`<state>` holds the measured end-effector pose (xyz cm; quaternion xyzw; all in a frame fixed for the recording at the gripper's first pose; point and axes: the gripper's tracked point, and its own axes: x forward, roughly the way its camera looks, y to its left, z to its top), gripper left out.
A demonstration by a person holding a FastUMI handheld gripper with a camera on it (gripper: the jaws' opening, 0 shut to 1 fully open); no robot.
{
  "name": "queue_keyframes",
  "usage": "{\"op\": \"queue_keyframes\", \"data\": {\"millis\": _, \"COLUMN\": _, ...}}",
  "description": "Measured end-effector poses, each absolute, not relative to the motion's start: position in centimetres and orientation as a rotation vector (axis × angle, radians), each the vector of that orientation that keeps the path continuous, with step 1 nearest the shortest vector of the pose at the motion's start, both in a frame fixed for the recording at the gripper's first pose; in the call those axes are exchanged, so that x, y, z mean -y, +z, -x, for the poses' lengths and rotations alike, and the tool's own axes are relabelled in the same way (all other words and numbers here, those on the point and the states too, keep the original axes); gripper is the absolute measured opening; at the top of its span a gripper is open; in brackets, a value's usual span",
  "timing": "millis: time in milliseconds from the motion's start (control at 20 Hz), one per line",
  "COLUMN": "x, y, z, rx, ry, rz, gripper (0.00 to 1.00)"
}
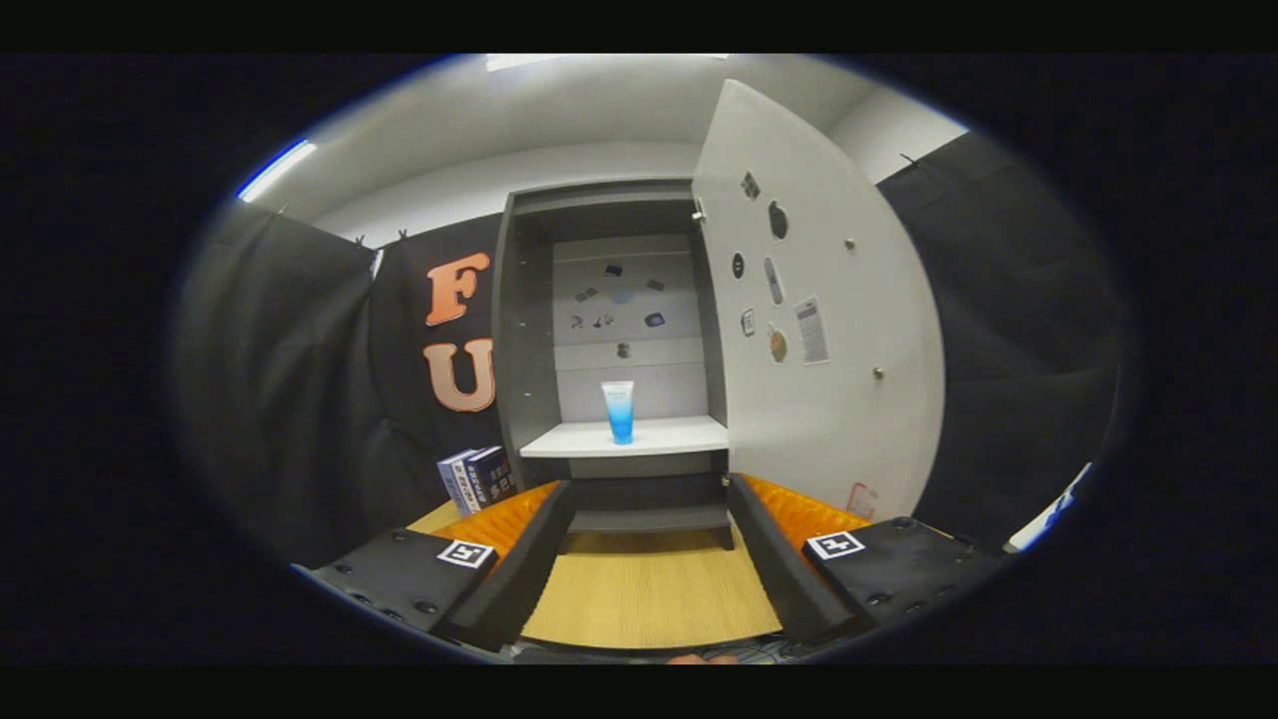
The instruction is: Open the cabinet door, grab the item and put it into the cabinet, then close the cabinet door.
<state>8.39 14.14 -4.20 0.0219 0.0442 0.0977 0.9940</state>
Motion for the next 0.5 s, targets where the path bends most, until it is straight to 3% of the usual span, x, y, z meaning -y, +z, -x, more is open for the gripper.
{"op": "queue_keyframes", "data": {"millis": 500, "x": -1.4, "y": -4.7, "z": -3.6, "rx": -0.069, "ry": 0.102, "rz": -0.005, "gripper": 0.98}}
